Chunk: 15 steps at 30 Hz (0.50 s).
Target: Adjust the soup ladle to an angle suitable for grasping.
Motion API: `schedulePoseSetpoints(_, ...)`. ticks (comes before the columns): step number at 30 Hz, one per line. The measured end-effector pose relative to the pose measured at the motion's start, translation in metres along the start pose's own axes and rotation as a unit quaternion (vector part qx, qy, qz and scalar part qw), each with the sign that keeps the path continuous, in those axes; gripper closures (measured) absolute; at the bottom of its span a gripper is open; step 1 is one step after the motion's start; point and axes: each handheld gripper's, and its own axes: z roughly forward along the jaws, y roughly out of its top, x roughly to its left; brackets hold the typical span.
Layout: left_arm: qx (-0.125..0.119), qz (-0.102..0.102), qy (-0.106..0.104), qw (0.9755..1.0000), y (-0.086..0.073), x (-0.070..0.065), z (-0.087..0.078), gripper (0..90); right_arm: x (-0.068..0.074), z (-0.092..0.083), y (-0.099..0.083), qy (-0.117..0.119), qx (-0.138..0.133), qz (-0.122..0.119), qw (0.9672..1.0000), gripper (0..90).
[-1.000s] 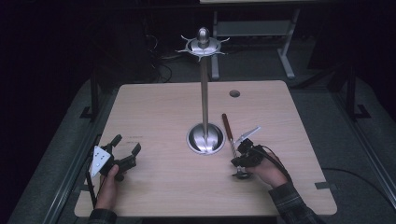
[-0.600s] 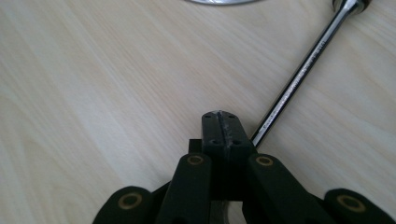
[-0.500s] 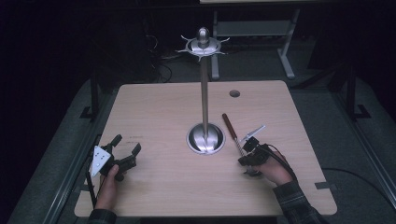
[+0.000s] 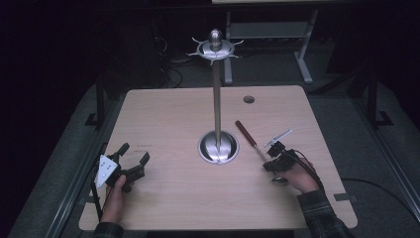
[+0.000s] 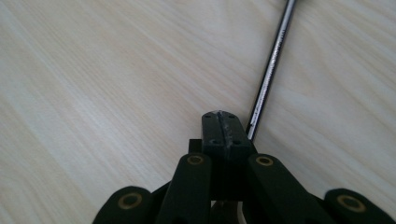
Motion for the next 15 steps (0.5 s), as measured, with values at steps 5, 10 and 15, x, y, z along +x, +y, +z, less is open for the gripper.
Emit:
schedulePoseSetpoints(5, -0.001, 0.001, 0.000, 1.0000, 0.000, 0.000, 0.000, 13.1, -0.008, -0.003, -0.003, -0.016, -0.001, 0.013, 0.9998, 89.8)
schedulePoseSetpoints(10, -0.001, 0.003, -0.001, 1.0000, 0.000, 0.000, 0.000, 13.1, -0.014, -0.006, -0.005, -0.029, -0.003, 0.017, 0.9994, 89.8)
schedulePoseSetpoints(15, -0.002, 0.004, -0.001, 1.0000, 0.000, 0.000, 0.000, 13.1, -0.020, -0.008, -0.008, -0.030, -0.007, 0.023, 0.9993, 89.8)
